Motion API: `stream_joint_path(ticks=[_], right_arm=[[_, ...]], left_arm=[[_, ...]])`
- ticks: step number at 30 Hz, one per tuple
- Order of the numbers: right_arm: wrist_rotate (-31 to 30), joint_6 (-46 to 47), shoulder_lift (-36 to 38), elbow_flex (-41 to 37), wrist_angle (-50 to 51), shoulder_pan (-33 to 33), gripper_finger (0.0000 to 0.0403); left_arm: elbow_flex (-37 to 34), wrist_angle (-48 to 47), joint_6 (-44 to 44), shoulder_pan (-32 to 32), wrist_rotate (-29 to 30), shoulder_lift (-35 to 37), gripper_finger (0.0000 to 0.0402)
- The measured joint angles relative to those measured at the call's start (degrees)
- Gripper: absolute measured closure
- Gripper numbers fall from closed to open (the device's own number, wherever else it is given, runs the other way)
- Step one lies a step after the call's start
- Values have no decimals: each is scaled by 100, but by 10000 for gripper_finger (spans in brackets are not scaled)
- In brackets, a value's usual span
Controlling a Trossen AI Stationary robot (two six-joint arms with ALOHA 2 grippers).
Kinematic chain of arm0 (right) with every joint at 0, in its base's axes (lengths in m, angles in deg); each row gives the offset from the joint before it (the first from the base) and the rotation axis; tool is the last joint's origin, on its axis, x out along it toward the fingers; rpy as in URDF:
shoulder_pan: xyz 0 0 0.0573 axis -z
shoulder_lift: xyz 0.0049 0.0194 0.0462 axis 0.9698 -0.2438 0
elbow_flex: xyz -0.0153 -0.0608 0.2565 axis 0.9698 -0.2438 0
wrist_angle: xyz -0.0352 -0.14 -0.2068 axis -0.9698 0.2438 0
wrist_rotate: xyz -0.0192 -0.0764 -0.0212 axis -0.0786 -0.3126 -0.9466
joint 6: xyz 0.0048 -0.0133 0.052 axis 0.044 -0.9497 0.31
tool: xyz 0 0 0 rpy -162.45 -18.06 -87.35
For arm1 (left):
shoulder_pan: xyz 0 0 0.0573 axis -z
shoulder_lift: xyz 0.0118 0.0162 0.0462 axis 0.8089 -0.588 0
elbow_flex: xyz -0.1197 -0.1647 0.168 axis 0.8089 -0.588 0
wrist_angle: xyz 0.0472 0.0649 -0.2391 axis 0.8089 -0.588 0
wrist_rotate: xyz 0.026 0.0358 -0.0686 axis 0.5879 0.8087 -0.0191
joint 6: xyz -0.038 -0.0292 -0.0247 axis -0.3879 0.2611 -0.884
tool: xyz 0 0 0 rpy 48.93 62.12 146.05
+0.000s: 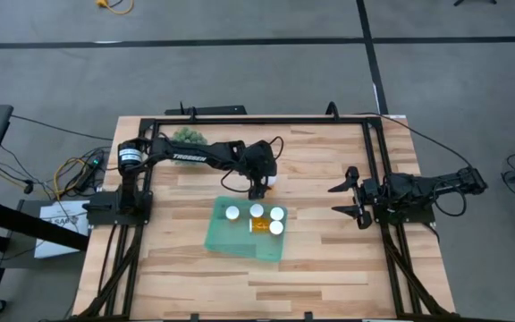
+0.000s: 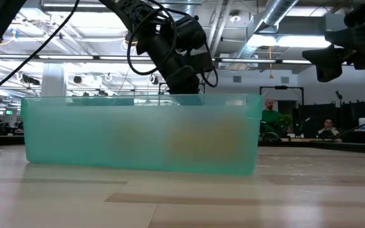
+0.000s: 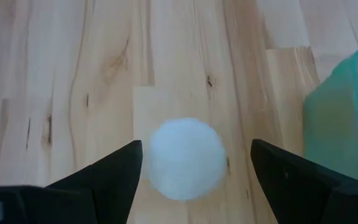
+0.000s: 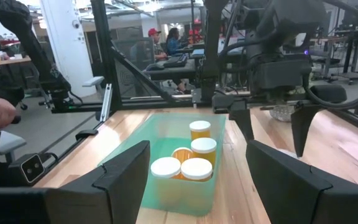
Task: Pick and place pill bottles into a basket
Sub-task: Put the yellow pill bottle into the green bin
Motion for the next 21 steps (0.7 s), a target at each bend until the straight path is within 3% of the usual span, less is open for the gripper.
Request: stream_joint_path(ticks=[21], right_arm=[[0,0,0,0,1,0,143]], left_arm=[[20,68,44,-40,168,0,110]])
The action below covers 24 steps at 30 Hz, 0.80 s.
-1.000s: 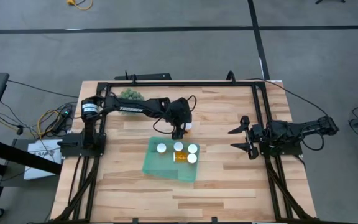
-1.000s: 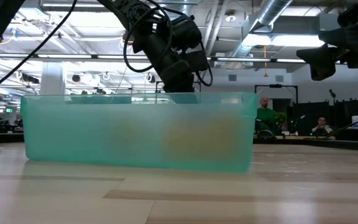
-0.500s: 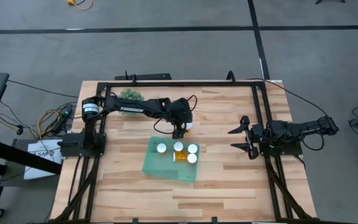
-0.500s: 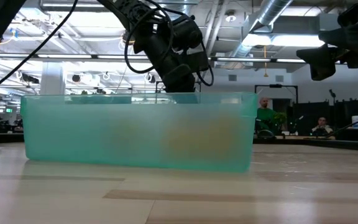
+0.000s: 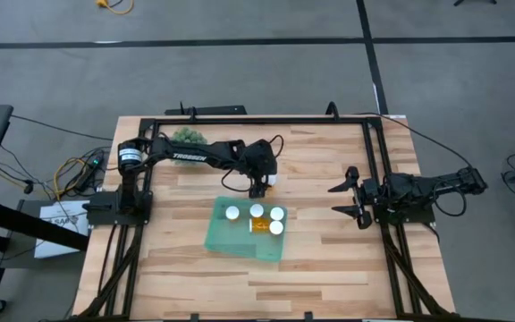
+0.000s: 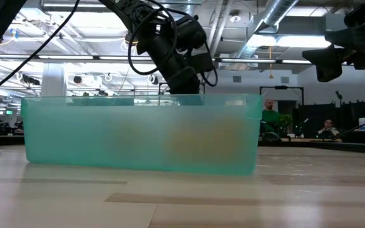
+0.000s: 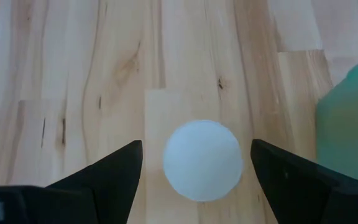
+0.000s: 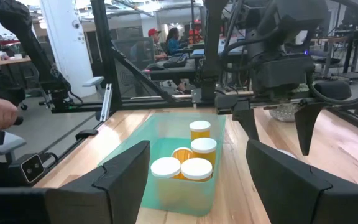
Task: Pick and place pill bottles into a basket
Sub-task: Put the yellow pill bottle into the green bin
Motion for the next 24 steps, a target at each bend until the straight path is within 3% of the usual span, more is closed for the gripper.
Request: stream_joint_path(ticks=[14,24], right_arm=[[0,-1,1,0,2,1,143],[-8,0,-79,2,-15,1,143]], left_arm=[[-11,-56,-159,-43,-425,-256,110],[24,76,-65,-42,-273,-629,112]])
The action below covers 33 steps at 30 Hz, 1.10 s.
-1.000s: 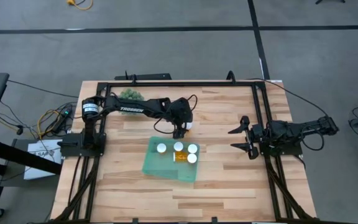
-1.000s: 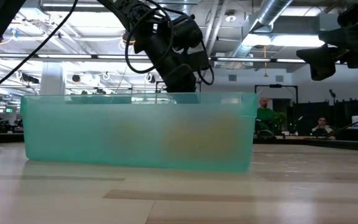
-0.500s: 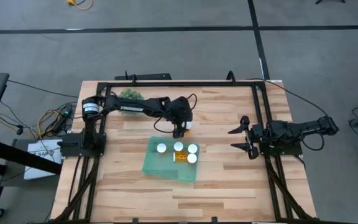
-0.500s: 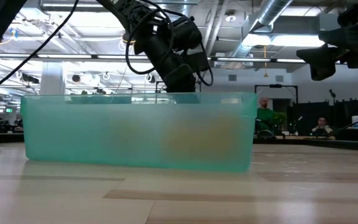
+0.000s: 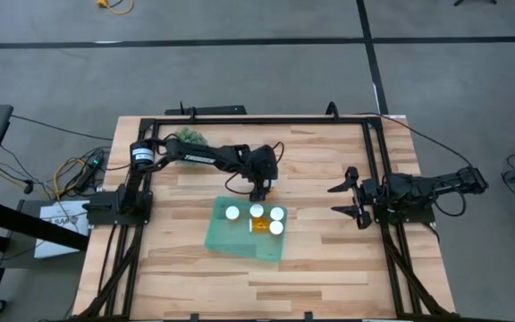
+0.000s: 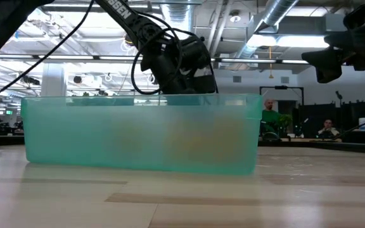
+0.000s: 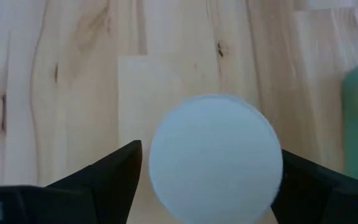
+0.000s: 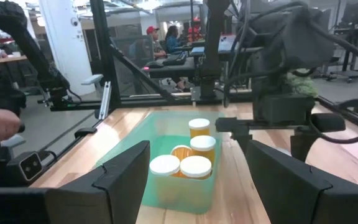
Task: Pick and place pill bottles into a basket
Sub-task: Put the yellow pill bottle into the green bin
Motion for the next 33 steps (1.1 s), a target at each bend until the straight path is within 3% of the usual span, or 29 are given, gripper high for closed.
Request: stream_joint_path(ticks=[5,16,23,33], right_arm=[[3,0,-29,0,13,1,143],[5,0,-29,0,14,0,143],[5,-2,-29,0,15,-1,143],[5,0,-26,0,15,-1,143]], left_arm=[[42,-49,44,16,89,2,136],[46,-39,53,14,71,11,235],[46,-102,52,14,72,407,217],[-7,-625,-146,100,49,1989,231]])
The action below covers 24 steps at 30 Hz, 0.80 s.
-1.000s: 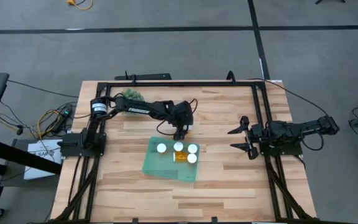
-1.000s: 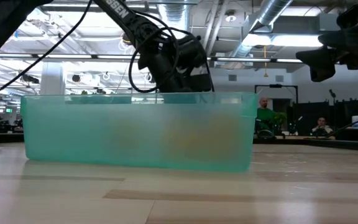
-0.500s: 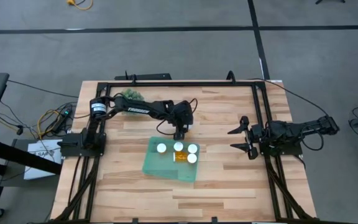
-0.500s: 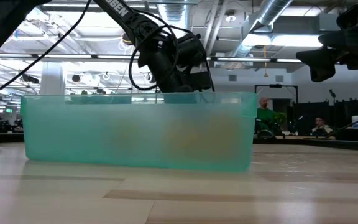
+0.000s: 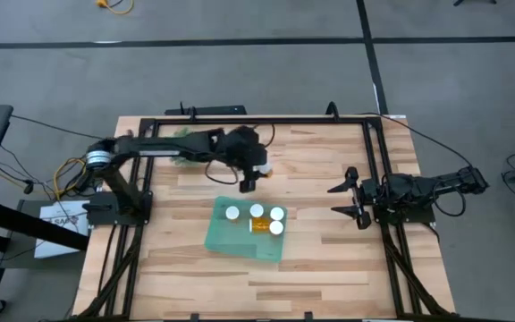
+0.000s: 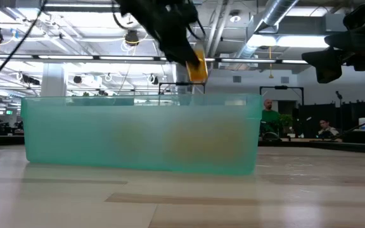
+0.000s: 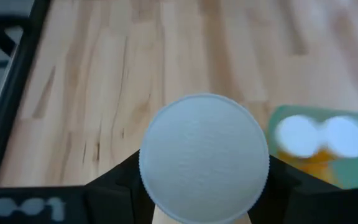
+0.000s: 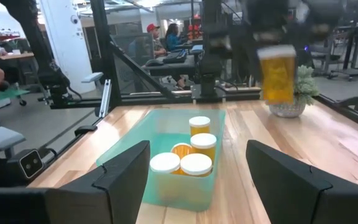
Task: Pick and place pill bottles into a basket
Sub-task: Put the yellow pill bottle into the green bin
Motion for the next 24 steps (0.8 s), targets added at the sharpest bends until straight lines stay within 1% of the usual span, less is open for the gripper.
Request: stream_joint_path(ticks=[3,7,11,16,20,24], right_arm=[[0,0,0,0,0,0,143],[0,0,-2,0,-2,2,143],[0,0,0,0,-11,0,143],[-4,0,-2,0,-11,0,143],[-4,-1,-1,0,-15,0,143],[-4,-2,0,0,-17,0,143]], left_arm=[[-183,-186,-77,274,82,485,229],[-448,-505,-300,809,543,979,229],[-737,-598,-752,1419,829,1341,229],[-1131,-552,-1356,2189,1385,1592,229],[-1474,-474,-1877,2688,1645,1615,229],[-1948,-64,-2342,3069,1842,1615,230]])
